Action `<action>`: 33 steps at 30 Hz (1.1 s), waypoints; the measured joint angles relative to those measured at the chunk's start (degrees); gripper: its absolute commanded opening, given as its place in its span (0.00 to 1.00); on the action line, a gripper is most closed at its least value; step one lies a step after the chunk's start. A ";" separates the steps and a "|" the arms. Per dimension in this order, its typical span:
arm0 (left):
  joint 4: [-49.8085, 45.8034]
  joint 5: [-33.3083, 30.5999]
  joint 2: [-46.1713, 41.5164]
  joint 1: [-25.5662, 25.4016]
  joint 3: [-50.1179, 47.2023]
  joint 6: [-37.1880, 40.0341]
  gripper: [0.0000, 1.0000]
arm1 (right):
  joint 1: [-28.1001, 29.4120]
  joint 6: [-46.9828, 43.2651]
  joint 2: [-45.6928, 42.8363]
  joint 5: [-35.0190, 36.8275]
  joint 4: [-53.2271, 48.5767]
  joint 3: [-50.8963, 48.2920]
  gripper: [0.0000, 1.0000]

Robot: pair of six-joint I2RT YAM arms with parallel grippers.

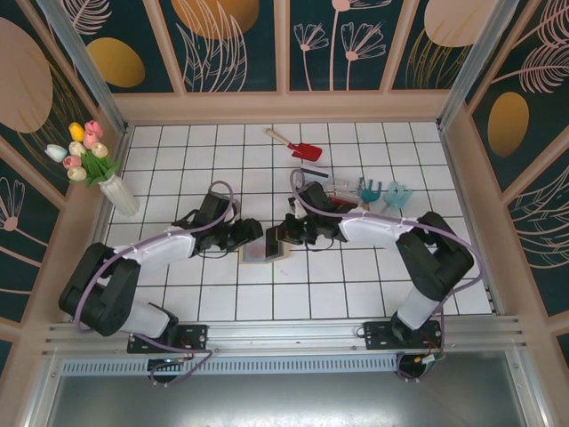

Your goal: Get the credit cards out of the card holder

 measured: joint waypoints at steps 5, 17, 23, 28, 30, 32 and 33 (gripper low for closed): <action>0.90 1.22 -4.09 1.44 1.05 -1.27 0.87 | -2.93 0.07 -5.22 -3.48 1.81 -1.40 0.00; 17.99 13.68 -11.26 2.27 -2.10 -9.09 0.89 | -14.10 8.37 -12.22 -20.83 21.84 -10.27 0.00; 23.56 18.84 -10.23 2.27 0.57 -10.73 0.69 | -16.17 14.34 -14.25 -27.15 32.92 -10.82 0.00; 30.16 21.33 -8.33 2.27 1.75 -13.88 0.47 | -16.41 18.64 -14.58 -30.80 39.45 -10.82 0.00; 32.00 22.25 -7.15 2.27 2.29 -15.02 0.40 | -16.46 19.85 -14.58 -31.80 41.09 -10.82 0.00; 33.68 22.69 -6.01 2.25 3.06 -16.11 0.24 | -16.50 20.65 -14.58 -32.63 42.29 -10.78 0.00; 34.36 22.73 -5.70 2.25 3.32 -16.44 0.17 | -16.52 21.05 -14.58 -32.92 42.64 -10.67 0.00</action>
